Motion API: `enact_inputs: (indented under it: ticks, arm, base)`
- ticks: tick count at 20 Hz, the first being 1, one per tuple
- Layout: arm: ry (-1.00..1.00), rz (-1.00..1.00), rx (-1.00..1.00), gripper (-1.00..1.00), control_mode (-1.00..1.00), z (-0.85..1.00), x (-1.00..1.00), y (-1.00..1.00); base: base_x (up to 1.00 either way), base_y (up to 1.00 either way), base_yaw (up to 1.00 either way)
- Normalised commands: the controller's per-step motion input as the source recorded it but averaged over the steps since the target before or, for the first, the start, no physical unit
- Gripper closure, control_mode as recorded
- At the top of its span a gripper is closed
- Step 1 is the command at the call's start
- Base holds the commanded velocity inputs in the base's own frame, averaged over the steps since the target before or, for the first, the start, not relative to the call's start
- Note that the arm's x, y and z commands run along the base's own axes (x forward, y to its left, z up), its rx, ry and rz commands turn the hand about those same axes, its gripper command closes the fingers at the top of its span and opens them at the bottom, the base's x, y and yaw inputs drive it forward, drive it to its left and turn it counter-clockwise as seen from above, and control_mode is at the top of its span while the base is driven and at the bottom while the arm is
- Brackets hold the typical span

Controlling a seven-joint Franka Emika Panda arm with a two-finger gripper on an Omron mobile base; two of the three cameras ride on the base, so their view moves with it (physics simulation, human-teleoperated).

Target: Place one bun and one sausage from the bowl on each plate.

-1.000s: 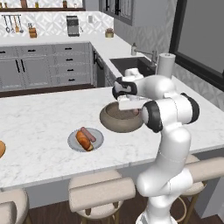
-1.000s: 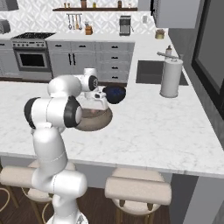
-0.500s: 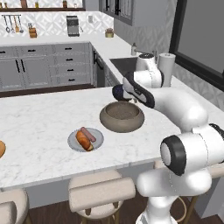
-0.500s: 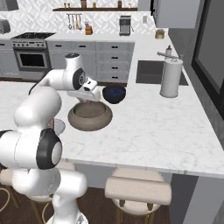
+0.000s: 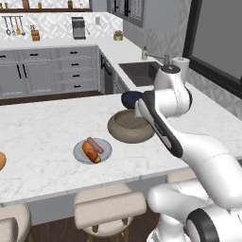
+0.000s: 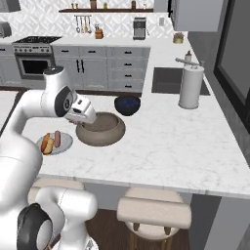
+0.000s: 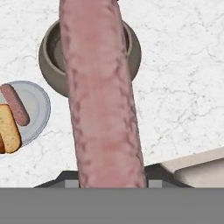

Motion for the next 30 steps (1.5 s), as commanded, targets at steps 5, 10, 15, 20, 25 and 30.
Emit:
enact_inputs:
  ticks: [5,10,15,20,25,30]
  arm:
    - [0.0,0.06,0.0,1.0,-1.0,-0.14,-1.0,0.26]
    - [0.07,0.01,0.02,1.0,-1.0,-0.41,-0.48,-0.17]
    - [0.0,0.0,0.0,1.0,-1.0,0.0,0.0,0.0]
    - [0.0,0.0,0.0,1.0,1.0,0.0,-0.06,0.0]
    - [0.0,0.0,0.0,1.0,1.0,0.0,0.0,0.0]
    - [0.0,0.0,0.0,1.0,1.0,0.0,0.0,0.0]
  base:
    - [0.0,0.0,0.0]
    - [0.0,0.0,0.0]
    - [0.0,0.0,0.0]
    - [-0.36,0.08,0.0]
    - [-0.57,0.6,0.06]
    - [-0.03,1.0,0.11]
